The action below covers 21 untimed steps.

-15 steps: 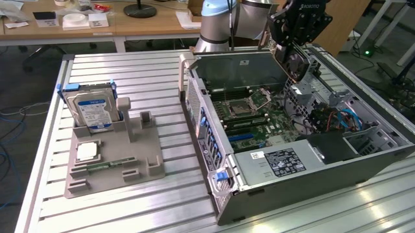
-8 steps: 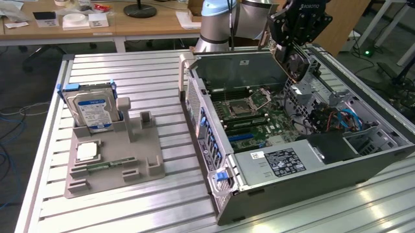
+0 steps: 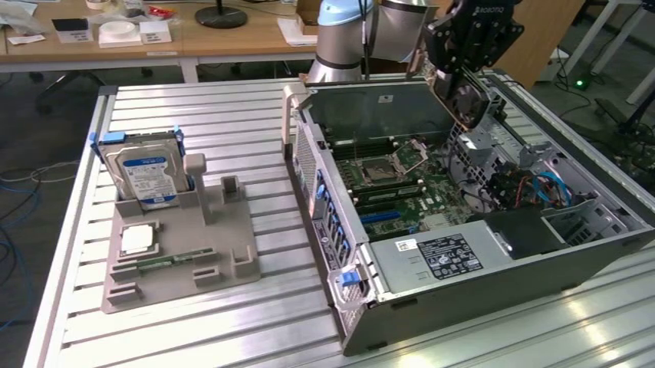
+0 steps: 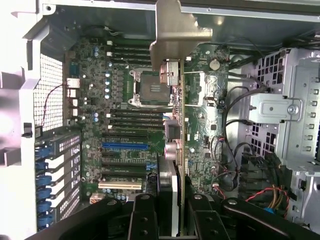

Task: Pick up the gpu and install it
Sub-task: 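Insert the gpu into the slot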

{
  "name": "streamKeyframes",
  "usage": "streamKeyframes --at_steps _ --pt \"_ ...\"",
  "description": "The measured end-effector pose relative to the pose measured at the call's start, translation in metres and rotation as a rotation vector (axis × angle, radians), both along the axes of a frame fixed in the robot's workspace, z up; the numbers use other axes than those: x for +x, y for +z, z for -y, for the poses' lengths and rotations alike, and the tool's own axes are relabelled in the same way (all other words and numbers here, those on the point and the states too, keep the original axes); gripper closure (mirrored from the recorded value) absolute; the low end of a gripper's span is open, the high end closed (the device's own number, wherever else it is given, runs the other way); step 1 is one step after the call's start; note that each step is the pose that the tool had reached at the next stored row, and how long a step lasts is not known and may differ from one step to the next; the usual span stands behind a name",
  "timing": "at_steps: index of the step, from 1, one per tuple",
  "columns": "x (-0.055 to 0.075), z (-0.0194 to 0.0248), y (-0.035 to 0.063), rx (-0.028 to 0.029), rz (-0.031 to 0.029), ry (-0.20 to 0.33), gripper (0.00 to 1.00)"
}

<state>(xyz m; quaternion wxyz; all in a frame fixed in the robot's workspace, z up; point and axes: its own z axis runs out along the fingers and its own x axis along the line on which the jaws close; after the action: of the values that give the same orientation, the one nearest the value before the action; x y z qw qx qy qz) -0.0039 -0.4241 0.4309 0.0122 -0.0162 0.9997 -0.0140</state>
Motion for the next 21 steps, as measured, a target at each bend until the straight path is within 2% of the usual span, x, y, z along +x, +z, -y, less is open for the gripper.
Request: streamKeyframes --at_steps 21 --pt "0.0 0.0 0.0 0.0001 0.0 0.274 0.72"
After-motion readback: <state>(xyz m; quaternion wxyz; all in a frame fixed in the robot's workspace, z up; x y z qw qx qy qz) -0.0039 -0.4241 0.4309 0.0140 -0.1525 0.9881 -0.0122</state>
